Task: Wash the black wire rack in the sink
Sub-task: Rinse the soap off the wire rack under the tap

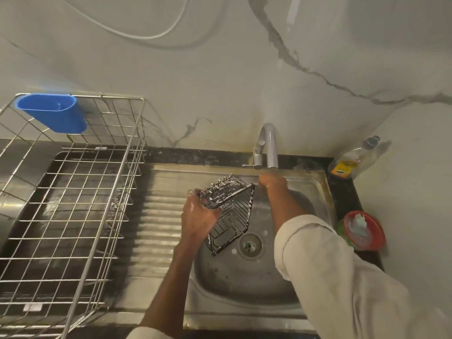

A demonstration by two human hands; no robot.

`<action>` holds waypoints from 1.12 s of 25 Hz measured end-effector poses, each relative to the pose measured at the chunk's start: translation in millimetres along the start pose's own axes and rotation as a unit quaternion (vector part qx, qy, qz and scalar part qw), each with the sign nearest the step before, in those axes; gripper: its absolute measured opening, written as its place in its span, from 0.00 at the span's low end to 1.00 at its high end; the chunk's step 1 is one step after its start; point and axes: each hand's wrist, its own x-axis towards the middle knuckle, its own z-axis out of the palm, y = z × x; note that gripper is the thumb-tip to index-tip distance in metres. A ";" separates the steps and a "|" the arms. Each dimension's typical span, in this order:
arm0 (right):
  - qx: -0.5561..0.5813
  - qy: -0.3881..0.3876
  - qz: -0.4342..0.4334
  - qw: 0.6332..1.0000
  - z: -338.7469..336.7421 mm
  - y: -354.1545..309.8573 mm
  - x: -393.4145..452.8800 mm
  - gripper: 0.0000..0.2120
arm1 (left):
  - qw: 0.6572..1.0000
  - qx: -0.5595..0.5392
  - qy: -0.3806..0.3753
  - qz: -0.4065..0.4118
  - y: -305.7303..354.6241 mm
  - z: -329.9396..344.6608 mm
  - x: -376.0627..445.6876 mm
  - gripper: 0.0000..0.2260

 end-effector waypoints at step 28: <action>0.057 -0.168 -0.212 0.961 -113.8 119.6 -31.2 0.37 | 0.963 -0.069 -0.232 0.120 74.2 85.4 43.3 0.21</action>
